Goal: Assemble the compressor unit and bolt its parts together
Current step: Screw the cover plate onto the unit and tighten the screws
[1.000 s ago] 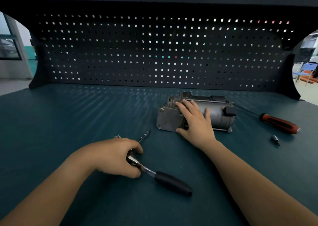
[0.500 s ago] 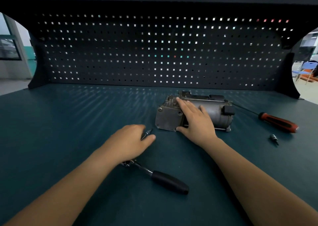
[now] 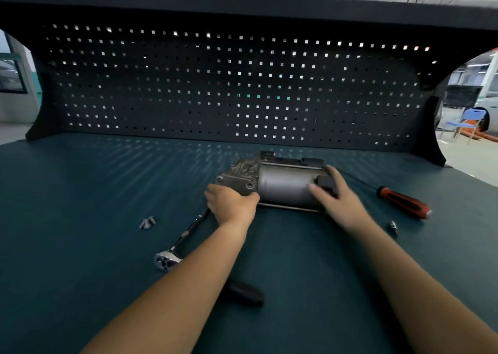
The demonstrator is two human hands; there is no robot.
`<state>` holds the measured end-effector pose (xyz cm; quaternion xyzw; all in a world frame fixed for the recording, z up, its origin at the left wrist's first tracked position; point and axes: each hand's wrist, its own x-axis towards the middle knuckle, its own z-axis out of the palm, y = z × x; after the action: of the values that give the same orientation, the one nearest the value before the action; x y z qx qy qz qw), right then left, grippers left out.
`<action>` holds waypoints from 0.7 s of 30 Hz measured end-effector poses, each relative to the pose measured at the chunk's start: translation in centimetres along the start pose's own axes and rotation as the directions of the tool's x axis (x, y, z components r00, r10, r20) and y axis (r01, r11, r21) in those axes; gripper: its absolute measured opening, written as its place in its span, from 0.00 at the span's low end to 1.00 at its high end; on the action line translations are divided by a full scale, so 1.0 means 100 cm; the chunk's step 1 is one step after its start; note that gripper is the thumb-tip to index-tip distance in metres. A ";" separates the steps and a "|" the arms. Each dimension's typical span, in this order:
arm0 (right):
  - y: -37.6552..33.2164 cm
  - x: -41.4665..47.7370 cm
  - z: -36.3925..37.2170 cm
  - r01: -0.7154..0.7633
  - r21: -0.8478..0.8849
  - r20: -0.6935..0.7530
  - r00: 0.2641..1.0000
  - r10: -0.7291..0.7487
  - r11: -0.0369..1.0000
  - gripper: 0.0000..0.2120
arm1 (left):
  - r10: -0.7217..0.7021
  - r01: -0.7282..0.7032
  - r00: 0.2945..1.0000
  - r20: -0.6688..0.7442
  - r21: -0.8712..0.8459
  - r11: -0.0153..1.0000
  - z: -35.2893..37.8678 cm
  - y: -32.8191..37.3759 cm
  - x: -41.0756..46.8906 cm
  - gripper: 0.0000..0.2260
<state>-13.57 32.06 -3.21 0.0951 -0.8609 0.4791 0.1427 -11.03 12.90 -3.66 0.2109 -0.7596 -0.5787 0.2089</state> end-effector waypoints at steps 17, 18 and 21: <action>0.010 0.000 0.024 -0.041 0.011 -0.063 0.997 0.042 0.999 0.28 | 0.069 -0.055 0.988 -0.139 0.098 0.994 0.011 -0.005 -0.004 0.43; 0.009 0.000 0.025 -0.045 0.010 -0.068 0.997 0.046 0.999 0.28 | 0.071 -0.057 0.988 -0.138 0.103 0.993 0.011 -0.005 -0.004 0.43; 0.008 -0.002 0.025 -0.053 0.013 -0.080 0.995 0.054 0.998 0.28 | 0.070 -0.056 0.990 -0.125 0.108 0.993 0.009 -0.006 -0.002 0.41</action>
<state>-14.02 30.35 -5.13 0.0533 -0.8541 0.4908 0.1638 -11.35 13.59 -4.43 0.2344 -0.7800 -0.5165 0.2643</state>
